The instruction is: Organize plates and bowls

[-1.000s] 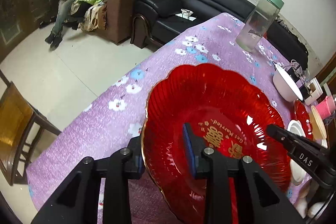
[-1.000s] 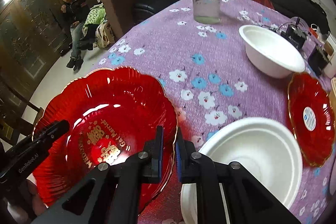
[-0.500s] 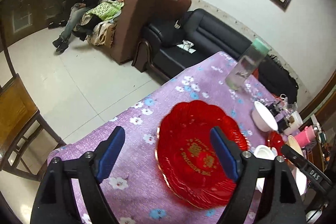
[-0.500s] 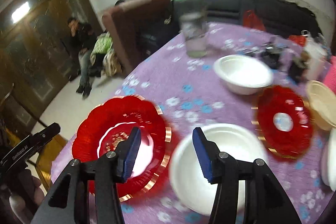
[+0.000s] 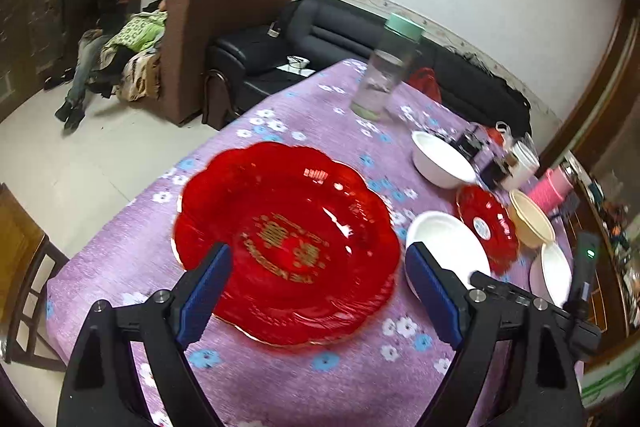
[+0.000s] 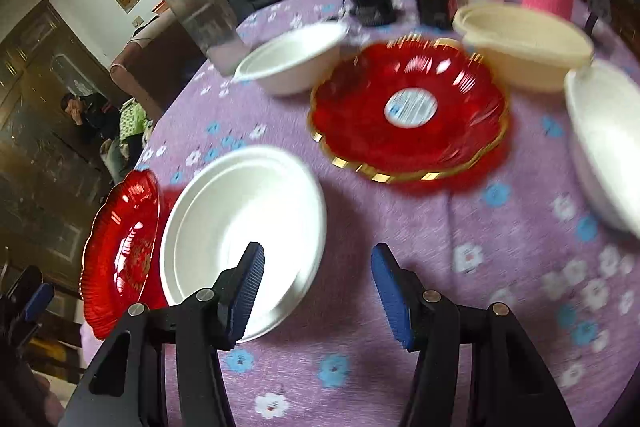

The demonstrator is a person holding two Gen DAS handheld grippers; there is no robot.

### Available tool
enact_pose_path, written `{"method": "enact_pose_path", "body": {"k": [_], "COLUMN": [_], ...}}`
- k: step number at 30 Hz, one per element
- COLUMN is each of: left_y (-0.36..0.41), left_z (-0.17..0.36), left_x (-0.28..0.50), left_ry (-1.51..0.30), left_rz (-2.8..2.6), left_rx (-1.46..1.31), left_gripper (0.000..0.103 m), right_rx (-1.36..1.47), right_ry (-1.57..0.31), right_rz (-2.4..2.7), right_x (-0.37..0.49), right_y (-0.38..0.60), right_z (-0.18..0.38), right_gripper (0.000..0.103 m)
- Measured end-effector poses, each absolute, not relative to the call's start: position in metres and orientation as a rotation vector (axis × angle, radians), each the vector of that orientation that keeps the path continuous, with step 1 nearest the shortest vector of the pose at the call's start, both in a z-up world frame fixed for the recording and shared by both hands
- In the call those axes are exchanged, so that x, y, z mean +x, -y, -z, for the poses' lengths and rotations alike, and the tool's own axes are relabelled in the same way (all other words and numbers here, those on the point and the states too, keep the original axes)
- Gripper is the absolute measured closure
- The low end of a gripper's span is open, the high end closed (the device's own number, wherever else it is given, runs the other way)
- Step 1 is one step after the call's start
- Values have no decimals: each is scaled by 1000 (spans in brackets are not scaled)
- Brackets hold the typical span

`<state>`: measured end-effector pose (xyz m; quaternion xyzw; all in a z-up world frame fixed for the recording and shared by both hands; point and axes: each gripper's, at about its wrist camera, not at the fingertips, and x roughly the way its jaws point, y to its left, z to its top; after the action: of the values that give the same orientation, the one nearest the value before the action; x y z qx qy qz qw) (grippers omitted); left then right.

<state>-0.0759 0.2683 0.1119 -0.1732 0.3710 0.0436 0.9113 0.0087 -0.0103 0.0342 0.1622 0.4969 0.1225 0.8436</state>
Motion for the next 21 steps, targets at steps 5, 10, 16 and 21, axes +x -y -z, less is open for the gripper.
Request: {"method": "enact_pose_path", "body": {"k": [5,10,16,21], "left_y": [-251,-229,-190,-145], "left_z": [-114,-110,-99,-81], "left_x": [-75,-68,-58,-46], "left_ry": [-772,-800,-853,-925], "left_rz": [-66,-17,53,132], "left_rx": [-320,-300,-247,-179], "left_gripper": [15,15,15,16], "right_rx": [353,394,332,299], "right_ry": [-1075,-1088,-1106,-1155], "right_rz": [-270,-291,-274,-267], "right_x": [8,2,-21,-43], "right_y": [3,16,39,68], "right_z": [-23,-18,-30,-32], "right_gripper": [69,89,91,91]}}
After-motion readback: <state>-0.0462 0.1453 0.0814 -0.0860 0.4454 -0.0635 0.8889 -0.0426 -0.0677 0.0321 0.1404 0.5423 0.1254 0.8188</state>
